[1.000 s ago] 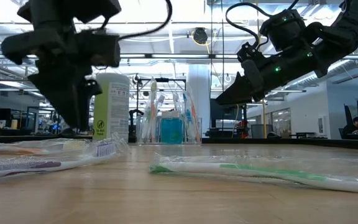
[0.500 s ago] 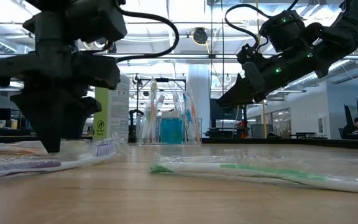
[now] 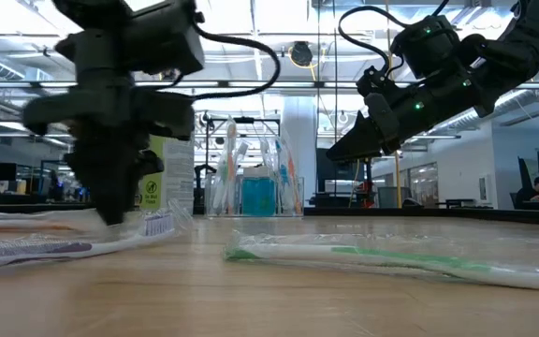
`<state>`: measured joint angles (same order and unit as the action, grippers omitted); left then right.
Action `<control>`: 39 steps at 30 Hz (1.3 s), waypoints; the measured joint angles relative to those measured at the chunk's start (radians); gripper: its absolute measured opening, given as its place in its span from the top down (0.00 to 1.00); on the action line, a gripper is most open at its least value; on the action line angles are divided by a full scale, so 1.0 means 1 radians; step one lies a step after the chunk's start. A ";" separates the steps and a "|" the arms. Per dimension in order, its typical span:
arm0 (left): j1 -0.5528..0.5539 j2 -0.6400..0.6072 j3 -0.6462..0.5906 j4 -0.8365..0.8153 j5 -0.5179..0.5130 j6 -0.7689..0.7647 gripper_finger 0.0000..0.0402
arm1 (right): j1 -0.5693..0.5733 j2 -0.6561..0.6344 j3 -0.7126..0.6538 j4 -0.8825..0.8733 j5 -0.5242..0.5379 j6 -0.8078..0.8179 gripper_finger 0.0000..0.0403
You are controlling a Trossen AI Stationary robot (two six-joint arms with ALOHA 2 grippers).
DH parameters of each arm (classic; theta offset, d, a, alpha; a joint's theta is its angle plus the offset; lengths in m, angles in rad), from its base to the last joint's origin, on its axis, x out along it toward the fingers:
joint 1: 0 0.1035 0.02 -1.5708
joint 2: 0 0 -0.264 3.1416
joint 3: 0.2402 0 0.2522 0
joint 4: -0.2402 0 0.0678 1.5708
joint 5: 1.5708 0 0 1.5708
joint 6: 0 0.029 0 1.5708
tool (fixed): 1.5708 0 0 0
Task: Pick & Place toothbrushing station
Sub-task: Put the orange toothbrush into the transparent organizer
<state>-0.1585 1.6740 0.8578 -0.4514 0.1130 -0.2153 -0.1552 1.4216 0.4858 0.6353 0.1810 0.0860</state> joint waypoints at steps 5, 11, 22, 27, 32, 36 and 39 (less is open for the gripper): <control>0.058 -0.024 0.064 0.002 -0.057 0.019 0.95 | 0.000 0.000 0.000 0.000 0.000 0.000 0.65; 0.133 -0.072 0.171 -0.011 -0.341 0.064 0.94 | 0.000 0.000 -0.004 -0.011 0.000 0.000 0.65; 0.277 -0.234 0.213 0.463 -0.756 0.096 0.98 | 0.000 0.000 -0.004 -0.028 0.000 0.000 0.65; 0.337 -0.235 0.111 0.830 -0.719 0.225 0.96 | 0.000 0.000 -0.004 -0.041 0.000 0.000 0.65; 0.380 -0.187 -0.068 1.093 -0.697 0.179 0.98 | 0.000 0.000 -0.004 -0.040 0.000 0.000 0.65; 0.415 -0.148 -0.197 1.351 -0.719 0.152 0.97 | 0.000 0.000 -0.004 -0.038 0.000 0.000 0.65; 0.427 -0.122 -0.258 1.444 -0.717 0.140 0.96 | 0.000 0.000 -0.004 -0.037 0.000 0.000 0.65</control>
<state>0.2689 1.5520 0.5997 0.9930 -0.6041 -0.0752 -0.1554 1.4220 0.4820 0.5986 0.1810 0.0864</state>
